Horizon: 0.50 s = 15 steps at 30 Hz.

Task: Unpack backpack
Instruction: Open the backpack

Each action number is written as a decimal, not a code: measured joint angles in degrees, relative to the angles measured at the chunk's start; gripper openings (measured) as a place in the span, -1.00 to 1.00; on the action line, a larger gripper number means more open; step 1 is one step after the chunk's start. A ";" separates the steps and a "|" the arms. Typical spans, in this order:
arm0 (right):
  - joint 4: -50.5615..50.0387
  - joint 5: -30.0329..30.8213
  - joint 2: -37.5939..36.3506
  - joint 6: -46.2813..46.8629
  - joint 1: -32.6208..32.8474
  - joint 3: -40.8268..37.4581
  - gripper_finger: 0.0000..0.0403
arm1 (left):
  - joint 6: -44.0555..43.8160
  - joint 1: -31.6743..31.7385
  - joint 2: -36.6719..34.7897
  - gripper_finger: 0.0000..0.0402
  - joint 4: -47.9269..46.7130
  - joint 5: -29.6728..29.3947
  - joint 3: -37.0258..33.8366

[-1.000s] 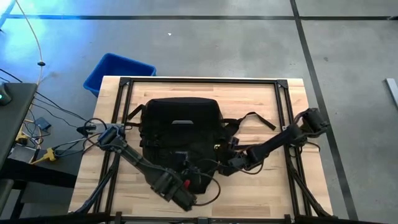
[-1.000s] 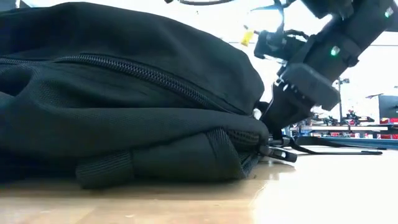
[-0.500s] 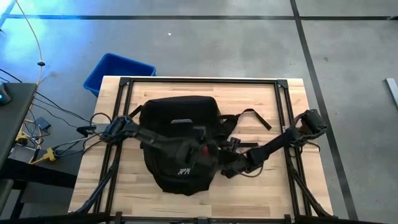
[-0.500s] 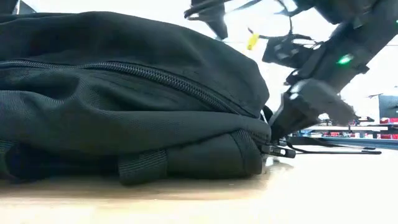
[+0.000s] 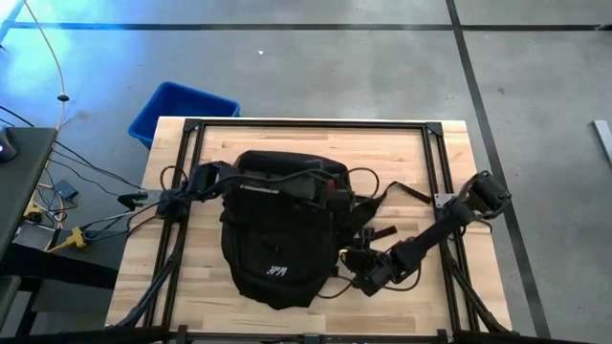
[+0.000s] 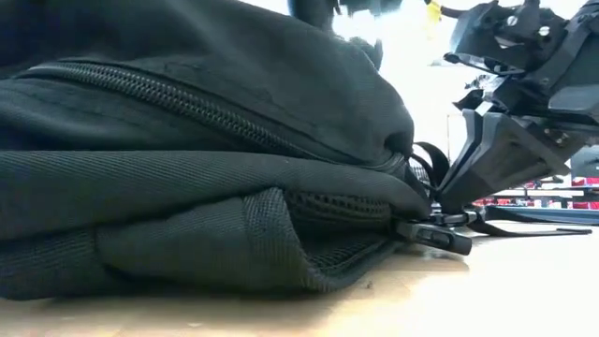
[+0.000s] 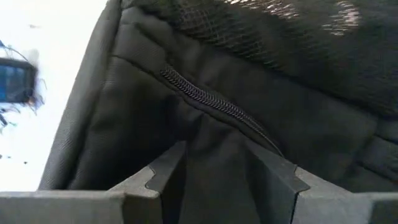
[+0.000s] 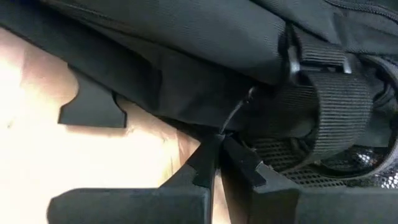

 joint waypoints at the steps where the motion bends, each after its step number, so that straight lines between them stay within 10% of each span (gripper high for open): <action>1: -0.09 0.01 0.00 0.00 0.00 0.00 -1.00 | 0.38 0.90 0.65 -0.32 0.86 0.53 0.00; 15: 0.16 -0.64 -0.18 -1.06 1.49 0.02 -1.00 | -12.79 10.43 6.67 -0.53 -16.08 -7.13 0.07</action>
